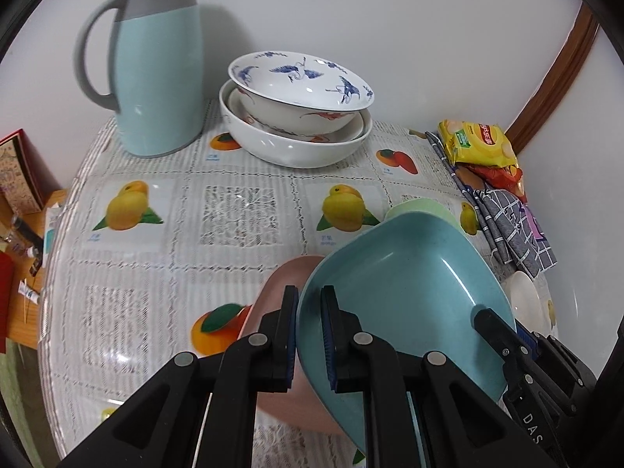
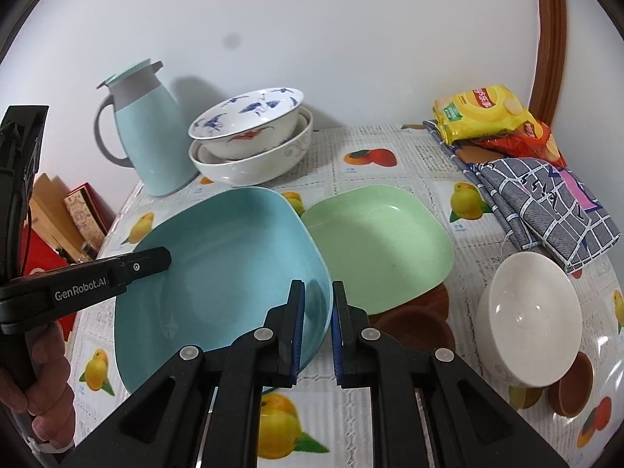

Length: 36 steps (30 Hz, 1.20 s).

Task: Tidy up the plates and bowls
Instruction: 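Close both grippers on the blue plate rim and lift it, then carry the blue plate with both grippers and lower it onto the pink plate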

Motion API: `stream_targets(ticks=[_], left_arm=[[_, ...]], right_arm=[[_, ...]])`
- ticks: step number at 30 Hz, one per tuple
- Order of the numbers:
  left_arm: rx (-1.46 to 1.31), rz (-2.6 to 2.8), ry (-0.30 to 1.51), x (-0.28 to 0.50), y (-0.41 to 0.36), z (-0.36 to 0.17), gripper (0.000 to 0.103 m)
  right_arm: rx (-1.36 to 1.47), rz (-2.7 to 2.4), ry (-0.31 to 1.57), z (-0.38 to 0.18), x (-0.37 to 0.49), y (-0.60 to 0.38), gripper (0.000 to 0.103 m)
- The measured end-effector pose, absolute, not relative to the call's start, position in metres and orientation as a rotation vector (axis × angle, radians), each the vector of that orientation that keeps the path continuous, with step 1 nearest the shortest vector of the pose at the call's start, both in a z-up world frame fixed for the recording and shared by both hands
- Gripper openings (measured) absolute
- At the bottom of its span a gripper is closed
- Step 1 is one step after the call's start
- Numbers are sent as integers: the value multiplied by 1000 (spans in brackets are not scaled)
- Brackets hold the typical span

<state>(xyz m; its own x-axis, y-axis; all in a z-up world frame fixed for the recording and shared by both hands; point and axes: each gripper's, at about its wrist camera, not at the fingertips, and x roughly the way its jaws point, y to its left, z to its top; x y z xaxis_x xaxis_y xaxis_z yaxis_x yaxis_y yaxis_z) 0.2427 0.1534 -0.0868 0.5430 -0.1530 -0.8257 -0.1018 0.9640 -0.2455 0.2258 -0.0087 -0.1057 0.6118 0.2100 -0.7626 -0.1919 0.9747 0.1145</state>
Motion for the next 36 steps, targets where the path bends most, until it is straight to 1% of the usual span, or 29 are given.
stream_targets(ticks=[18, 36], left_arm=[[-311, 12, 969, 180, 168, -86, 12], [-341, 47, 990, 152, 164, -104, 12]], right_arm=[[28, 282, 868, -101, 179, 3, 13], [5, 321, 878, -114, 160, 0, 13]])
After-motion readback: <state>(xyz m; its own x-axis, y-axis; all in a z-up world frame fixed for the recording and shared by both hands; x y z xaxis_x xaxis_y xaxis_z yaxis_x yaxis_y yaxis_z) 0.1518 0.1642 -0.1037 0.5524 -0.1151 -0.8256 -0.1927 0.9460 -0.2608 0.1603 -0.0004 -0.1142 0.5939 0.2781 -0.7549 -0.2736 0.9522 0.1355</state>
